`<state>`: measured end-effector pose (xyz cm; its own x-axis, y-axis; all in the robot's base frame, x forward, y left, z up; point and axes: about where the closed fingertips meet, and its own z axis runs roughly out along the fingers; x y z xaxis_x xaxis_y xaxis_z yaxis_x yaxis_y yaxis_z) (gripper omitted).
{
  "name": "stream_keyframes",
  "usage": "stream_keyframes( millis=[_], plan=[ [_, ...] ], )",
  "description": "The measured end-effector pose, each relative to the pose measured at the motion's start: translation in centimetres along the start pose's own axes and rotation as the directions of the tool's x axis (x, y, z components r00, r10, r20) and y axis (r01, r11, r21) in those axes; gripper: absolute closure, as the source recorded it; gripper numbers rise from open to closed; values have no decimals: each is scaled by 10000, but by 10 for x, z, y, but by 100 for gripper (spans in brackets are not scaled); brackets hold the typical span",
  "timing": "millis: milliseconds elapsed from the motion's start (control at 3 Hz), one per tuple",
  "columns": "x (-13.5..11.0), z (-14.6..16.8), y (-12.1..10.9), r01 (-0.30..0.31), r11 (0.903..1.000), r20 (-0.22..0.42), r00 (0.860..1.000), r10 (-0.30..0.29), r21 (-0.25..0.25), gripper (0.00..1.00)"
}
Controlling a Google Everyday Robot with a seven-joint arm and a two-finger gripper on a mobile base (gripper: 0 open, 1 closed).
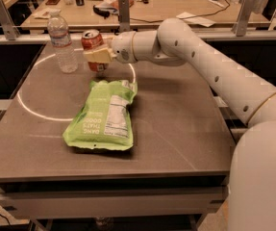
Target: Move coke can near water bottle
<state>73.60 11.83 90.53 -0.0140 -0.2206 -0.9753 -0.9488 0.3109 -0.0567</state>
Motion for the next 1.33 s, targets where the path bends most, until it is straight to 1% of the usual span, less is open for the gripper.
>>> stream_keyframes(
  millis=[333, 667, 1000, 1333],
  plan=[
    [2, 19, -11, -158, 9990, 129, 9998, 153, 418, 100],
    [0, 35, -11, -203, 9988, 198, 9996, 195, 443, 100],
    [14, 42, -4, -11, 9997, -140, 9999, 15, 234, 100],
    [23, 45, -1, 73, 10000, -218, 9997, -72, 6, 100]
  ],
)
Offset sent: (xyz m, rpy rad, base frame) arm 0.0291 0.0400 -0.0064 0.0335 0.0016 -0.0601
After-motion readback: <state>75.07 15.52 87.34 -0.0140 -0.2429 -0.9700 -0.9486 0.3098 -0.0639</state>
